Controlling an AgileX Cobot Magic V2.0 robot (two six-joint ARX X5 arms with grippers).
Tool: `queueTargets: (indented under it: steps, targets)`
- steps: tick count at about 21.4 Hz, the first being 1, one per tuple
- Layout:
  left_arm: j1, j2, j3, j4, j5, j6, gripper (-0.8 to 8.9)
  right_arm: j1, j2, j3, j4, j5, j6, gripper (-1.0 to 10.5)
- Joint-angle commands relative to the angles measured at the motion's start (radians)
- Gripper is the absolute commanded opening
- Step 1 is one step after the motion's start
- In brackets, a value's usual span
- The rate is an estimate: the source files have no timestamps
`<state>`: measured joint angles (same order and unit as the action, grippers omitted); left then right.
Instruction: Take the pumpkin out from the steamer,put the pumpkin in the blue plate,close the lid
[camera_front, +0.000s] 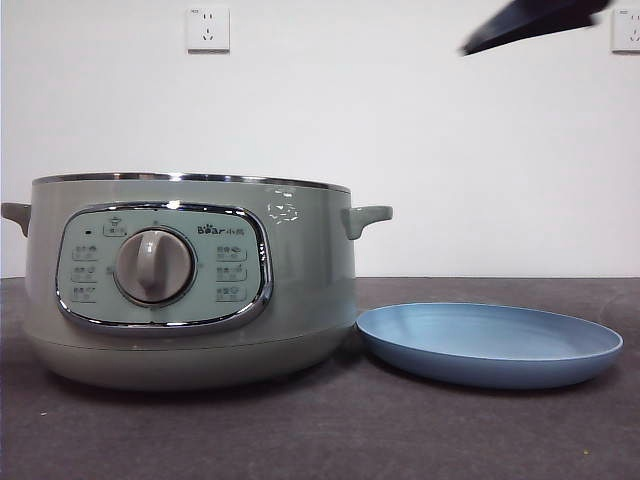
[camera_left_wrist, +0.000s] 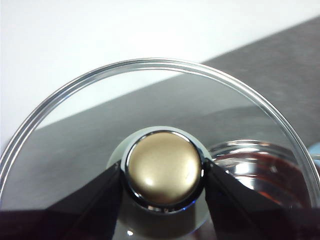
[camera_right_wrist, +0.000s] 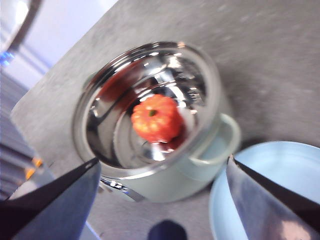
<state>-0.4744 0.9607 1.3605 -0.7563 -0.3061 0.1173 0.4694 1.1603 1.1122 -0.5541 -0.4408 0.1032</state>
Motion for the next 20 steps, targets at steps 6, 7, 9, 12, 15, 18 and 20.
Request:
queueTargets:
  steps: [6,7,9,12,15,18,20]
  targets:
    - [-0.002,-0.128,0.015,-0.029,-0.195,0.043,-0.09,0.162,0.282,0.247,-0.034,0.01,-0.04,4.8]
    - [-0.002,-0.141,0.015,-0.037,-0.207,0.044,-0.09,0.183,0.321,0.288,-0.054,0.032,-0.048,4.8]
    - [-0.002,-0.164,0.015,-0.053,-0.22,0.044,-0.09,0.224,0.398,0.377,-0.111,0.097,-0.08,4.8]
    - [-0.002,-0.186,0.015,-0.073,-0.221,0.044,-0.09,0.289,0.553,0.56,-0.259,0.264,-0.131,5.1]
    - [-0.002,-0.185,0.015,-0.103,-0.225,0.044,-0.09,0.336,0.691,0.706,-0.363,0.358,-0.151,5.7]
    - [-0.002,-0.185,0.015,-0.105,-0.225,0.044,-0.09,0.358,0.765,0.75,-0.338,0.371,-0.169,5.7]
    - [-0.002,-0.185,0.015,-0.105,-0.225,0.044,-0.09,0.36,0.798,0.75,-0.318,0.382,-0.175,5.7]
